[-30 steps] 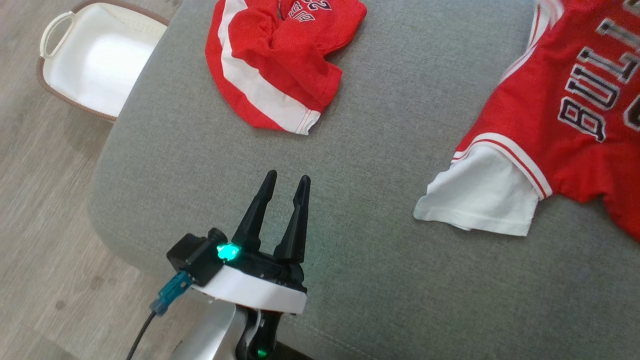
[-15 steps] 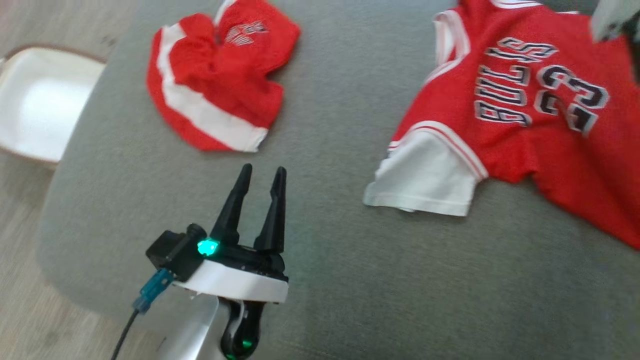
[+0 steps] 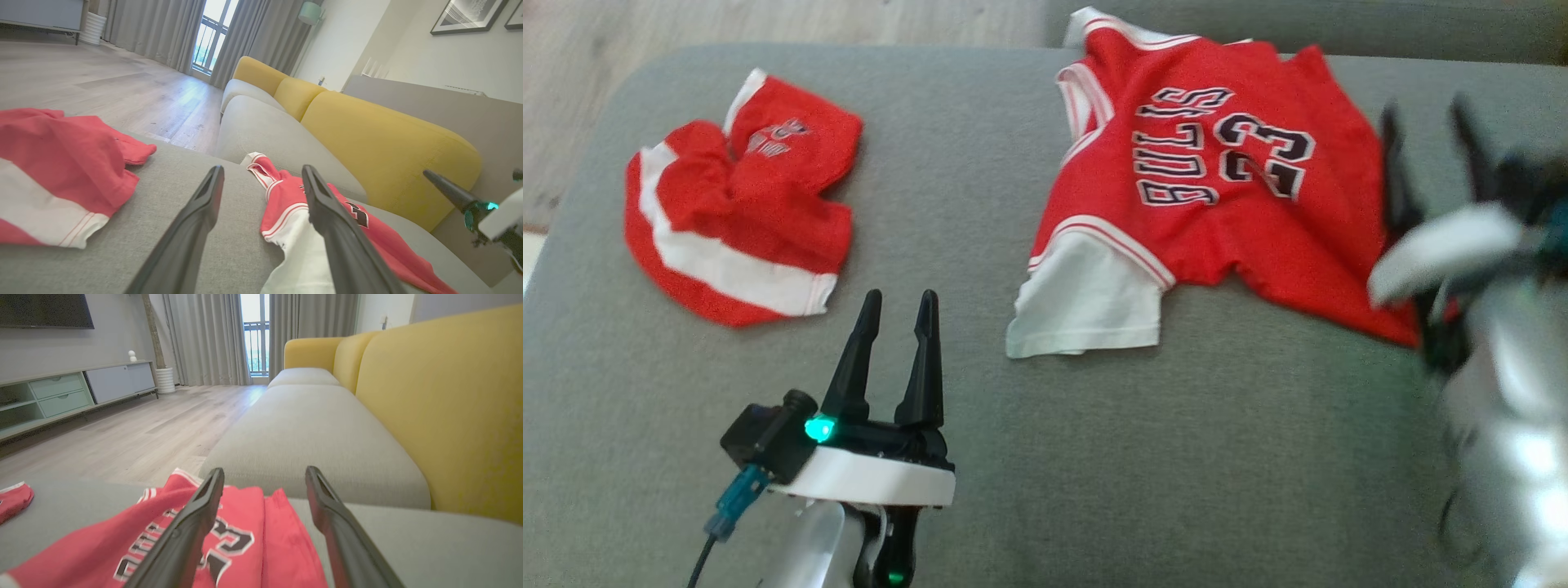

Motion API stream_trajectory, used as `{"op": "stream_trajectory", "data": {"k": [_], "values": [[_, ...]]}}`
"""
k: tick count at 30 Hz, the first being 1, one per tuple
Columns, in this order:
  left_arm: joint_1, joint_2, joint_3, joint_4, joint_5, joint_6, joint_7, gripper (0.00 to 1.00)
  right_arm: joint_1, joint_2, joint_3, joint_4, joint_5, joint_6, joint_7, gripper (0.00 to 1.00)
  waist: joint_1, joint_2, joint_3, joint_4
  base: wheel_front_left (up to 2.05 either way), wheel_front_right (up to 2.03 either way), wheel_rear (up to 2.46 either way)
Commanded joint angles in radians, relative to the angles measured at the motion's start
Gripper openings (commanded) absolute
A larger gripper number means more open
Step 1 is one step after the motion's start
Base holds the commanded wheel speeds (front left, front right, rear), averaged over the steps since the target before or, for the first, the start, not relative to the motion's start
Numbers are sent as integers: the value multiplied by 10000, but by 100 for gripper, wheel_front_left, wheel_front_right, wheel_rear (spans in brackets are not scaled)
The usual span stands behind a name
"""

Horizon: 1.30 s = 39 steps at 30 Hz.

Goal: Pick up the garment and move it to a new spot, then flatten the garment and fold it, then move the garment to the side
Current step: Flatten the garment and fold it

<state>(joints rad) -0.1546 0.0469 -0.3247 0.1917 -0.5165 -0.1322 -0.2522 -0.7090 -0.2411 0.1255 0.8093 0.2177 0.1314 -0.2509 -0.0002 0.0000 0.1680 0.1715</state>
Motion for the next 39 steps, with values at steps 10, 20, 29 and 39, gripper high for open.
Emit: {"op": "stream_trajectory", "data": {"k": [10, 20, 29, 39], "values": [[15, 33, 425, -216, 344, 15, -95, 100, 4389, 1866, -1801, -3446, -1405, -7, 73, 100, 2, 0, -445, -792, 0, 0, 0], [-179, 33, 178, -164, 416, 15, -95, 100, 4285, 1907, -2941, -4033, -1459, -7, 1354, 100, 2, 0, -83, -575, 0, 0, 0], [-400, 33, -21, -83, 361, 15, -95, 100, 2946, 1908, -4527, -2059, -2801, -7, 2243, 100, 2, 0, 477, 15, 0, 0, 0], [-582, 33, -148, -54, 401, 15, -95, 100, 1865, 1908, -5866, -544, -4349, -7, 1972, 100, 2, 0, 816, 165, 0, 0, 0]]}}
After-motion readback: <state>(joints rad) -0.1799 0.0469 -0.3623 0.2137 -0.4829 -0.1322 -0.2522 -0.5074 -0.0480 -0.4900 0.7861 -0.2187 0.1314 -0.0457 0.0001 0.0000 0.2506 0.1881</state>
